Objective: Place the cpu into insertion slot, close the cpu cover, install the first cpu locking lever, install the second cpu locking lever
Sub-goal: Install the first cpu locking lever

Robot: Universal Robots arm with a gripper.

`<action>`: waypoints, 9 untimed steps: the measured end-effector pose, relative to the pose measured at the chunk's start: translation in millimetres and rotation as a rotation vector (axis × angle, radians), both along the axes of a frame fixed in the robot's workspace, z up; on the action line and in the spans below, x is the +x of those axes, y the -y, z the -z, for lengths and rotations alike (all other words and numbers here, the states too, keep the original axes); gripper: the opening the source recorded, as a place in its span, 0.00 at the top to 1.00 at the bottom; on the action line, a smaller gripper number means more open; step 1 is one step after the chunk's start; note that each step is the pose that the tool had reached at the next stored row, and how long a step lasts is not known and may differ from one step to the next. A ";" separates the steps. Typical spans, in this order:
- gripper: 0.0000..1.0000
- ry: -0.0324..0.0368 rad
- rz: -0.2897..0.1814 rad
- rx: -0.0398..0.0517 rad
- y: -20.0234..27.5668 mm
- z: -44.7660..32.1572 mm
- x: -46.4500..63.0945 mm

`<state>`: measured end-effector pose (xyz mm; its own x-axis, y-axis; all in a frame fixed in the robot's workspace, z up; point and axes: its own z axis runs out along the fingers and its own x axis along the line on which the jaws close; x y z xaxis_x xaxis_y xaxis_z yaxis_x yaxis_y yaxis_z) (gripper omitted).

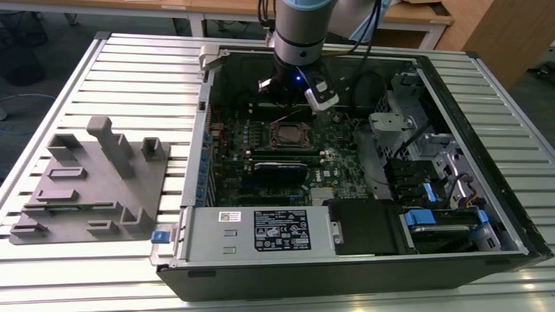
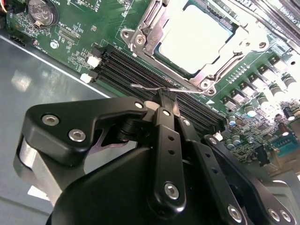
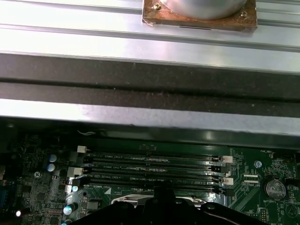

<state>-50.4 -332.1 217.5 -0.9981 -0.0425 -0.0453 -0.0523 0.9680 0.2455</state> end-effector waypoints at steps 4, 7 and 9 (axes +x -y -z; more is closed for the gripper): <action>0.90 -0.0001 0.000 -0.0002 0.1 1.9 0.4; 0.90 0.0000 0.000 -0.0001 0.0 2.3 1.8; 0.90 0.0000 0.000 0.0000 0.0 2.5 3.0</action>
